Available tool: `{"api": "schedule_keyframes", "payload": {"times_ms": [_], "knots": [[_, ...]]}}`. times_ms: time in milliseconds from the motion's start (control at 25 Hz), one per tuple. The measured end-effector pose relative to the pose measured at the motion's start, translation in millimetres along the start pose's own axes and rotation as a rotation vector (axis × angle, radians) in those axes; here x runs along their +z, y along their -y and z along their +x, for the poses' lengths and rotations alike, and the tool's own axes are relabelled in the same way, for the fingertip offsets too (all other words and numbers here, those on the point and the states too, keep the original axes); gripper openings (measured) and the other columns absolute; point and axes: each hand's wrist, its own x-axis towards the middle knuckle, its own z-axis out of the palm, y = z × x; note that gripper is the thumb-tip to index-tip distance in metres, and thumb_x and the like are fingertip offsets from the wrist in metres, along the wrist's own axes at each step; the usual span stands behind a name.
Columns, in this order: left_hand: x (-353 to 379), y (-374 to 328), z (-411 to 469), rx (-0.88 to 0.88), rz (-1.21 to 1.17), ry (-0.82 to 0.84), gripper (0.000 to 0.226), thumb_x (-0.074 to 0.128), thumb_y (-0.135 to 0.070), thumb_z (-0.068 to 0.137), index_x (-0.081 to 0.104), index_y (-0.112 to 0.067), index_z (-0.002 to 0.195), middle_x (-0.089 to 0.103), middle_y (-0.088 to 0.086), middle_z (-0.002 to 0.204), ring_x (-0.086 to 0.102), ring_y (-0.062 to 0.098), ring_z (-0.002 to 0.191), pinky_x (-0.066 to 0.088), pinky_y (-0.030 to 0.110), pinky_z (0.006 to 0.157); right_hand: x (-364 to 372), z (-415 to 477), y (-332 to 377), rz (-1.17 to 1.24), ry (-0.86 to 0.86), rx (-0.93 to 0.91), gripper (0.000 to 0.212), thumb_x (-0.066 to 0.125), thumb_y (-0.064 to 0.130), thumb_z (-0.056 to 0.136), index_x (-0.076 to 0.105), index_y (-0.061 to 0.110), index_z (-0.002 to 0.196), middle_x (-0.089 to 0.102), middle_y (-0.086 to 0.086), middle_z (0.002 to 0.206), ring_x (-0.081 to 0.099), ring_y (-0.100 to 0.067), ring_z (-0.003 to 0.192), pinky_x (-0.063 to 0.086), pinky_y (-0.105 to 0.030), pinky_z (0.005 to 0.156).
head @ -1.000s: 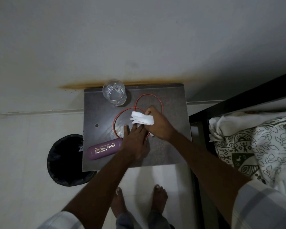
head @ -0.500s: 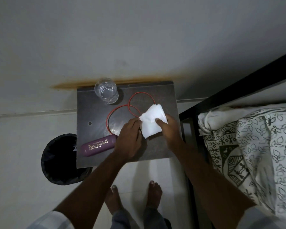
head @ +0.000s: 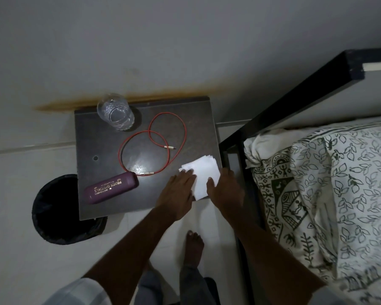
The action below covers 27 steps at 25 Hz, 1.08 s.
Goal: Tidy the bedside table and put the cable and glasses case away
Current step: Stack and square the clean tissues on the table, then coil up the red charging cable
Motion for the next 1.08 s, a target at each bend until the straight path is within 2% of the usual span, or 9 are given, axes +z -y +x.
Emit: {"api": "schedule_keyframes", "payload": {"times_ms": [160,280,360,440,560,720,840,960,1080], "knots": [[-21,10,2,-0.045,-0.067,-0.176,0.057,0.038,-0.034,0.089,0.054,-0.004,0.134,0.054,0.016,0.139,0.051,0.032,0.129,0.04,0.042,0.111,-10,13,23,-0.135,-0.239,-0.237,0.039,0.065,0.031,0.081,0.058,0.011,0.113,0.059,-0.012,0.107,0.059,-0.028,0.094,0.049,-0.042,0.08],[-42,27,4,-0.166,0.052,-0.322,0.039,0.049,-0.027,0.087,0.06,-0.009,0.119,0.061,0.01,0.119,0.058,0.028,0.106,0.047,0.04,0.092,-6,33,57,-0.051,-0.152,-0.514,0.035,0.071,0.018,0.079,0.063,0.011,0.112,0.063,-0.011,0.106,0.062,-0.029,0.094,0.05,-0.04,0.082],[-48,40,2,-0.312,0.166,-0.291,0.032,0.055,-0.032,0.084,0.056,-0.018,0.112,0.058,0.004,0.111,0.056,0.024,0.098,0.044,0.041,0.085,-2,48,85,-0.037,-0.014,-0.608,0.038,0.07,0.009,0.08,0.063,0.014,0.117,0.062,-0.01,0.11,0.059,-0.029,0.099,0.051,-0.044,0.087],[-50,48,-2,-0.398,0.223,-0.232,0.027,0.049,-0.036,0.085,0.053,-0.023,0.108,0.057,0.0,0.105,0.053,0.024,0.095,0.04,0.043,0.085,4,63,104,-0.179,0.052,-0.684,0.043,0.069,0.007,0.08,0.062,0.019,0.121,0.057,-0.009,0.116,0.055,-0.029,0.107,0.048,-0.046,0.092],[-53,56,-5,-0.367,0.259,-0.121,0.031,0.05,-0.028,0.086,0.056,-0.021,0.116,0.061,0.003,0.112,0.054,0.028,0.105,0.035,0.045,0.092,4,79,115,-0.366,0.056,-0.778,0.04,0.072,0.009,0.081,0.065,0.02,0.118,0.055,-0.012,0.123,0.052,-0.032,0.113,0.047,-0.048,0.091],[-58,62,-4,-0.3,0.305,-0.13,0.035,0.058,-0.027,0.085,0.059,-0.022,0.119,0.061,0.003,0.116,0.055,0.027,0.11,0.034,0.048,0.097,-4,83,117,-0.456,0.044,-0.89,0.034,0.069,0.009,0.083,0.067,0.017,0.116,0.057,-0.013,0.121,0.053,-0.033,0.112,0.045,-0.049,0.09],[-64,57,-7,-0.279,0.202,-0.257,0.028,0.056,-0.027,0.087,0.059,-0.017,0.113,0.06,0.005,0.108,0.058,0.027,0.102,0.036,0.047,0.095,-18,80,116,-0.426,0.038,-0.923,0.041,0.07,0.009,0.08,0.063,0.018,0.119,0.057,-0.009,0.12,0.052,-0.031,0.108,0.043,-0.05,0.088],[-79,50,-12,-0.317,-0.063,-0.412,0.015,0.05,-0.027,0.094,0.053,-0.019,0.106,0.062,0.003,0.102,0.059,0.025,0.094,0.037,0.043,0.09,-39,72,114,-0.337,0.055,-0.924,0.038,0.068,0.004,0.077,0.058,0.02,0.11,0.059,-0.003,0.114,0.052,-0.026,0.105,0.044,-0.046,0.084],[-99,41,-19,-0.261,-0.282,-0.502,0.026,0.055,-0.019,0.089,0.052,-0.016,0.114,0.067,0.007,0.106,0.062,0.028,0.093,0.044,0.039,0.083,-70,62,109,-0.15,0.043,-0.921,0.034,0.063,-0.003,0.079,0.052,0.021,0.101,0.059,-0.001,0.106,0.05,-0.023,0.098,0.037,-0.035,0.073]]}}
